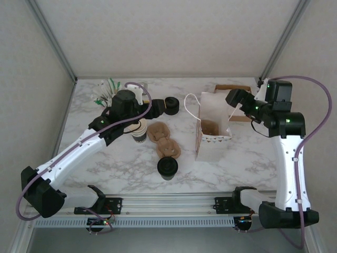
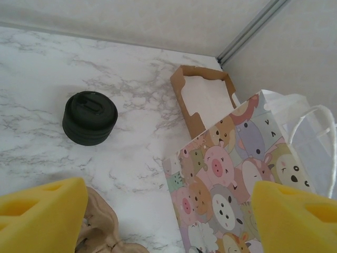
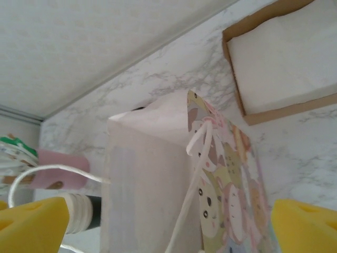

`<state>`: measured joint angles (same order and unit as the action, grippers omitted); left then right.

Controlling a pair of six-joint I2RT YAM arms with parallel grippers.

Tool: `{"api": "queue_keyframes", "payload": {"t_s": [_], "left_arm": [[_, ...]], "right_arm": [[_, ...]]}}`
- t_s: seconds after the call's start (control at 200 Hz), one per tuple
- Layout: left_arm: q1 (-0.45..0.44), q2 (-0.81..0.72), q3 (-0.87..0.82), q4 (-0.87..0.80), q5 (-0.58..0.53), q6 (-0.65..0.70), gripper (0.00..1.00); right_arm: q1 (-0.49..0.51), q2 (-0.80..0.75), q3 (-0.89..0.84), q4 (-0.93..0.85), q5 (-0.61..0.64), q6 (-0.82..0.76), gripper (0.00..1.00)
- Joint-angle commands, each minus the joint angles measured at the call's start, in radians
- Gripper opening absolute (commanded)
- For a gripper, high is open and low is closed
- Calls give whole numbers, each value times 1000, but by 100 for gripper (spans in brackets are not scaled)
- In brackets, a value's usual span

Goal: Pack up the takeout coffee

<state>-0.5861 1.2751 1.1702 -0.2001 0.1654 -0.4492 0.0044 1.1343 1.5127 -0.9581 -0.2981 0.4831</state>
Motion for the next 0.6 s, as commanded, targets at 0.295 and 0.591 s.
{"api": "queue_keyframes", "payload": {"t_s": [0.295, 0.591], "left_arm": [[23, 1, 30, 17, 3, 6, 81], [43, -29, -11, 28, 3, -1, 81]], "right_arm": [[-85, 163, -67, 267, -292, 122, 99], [-80, 298, -55, 370, -472, 168, 99]]}}
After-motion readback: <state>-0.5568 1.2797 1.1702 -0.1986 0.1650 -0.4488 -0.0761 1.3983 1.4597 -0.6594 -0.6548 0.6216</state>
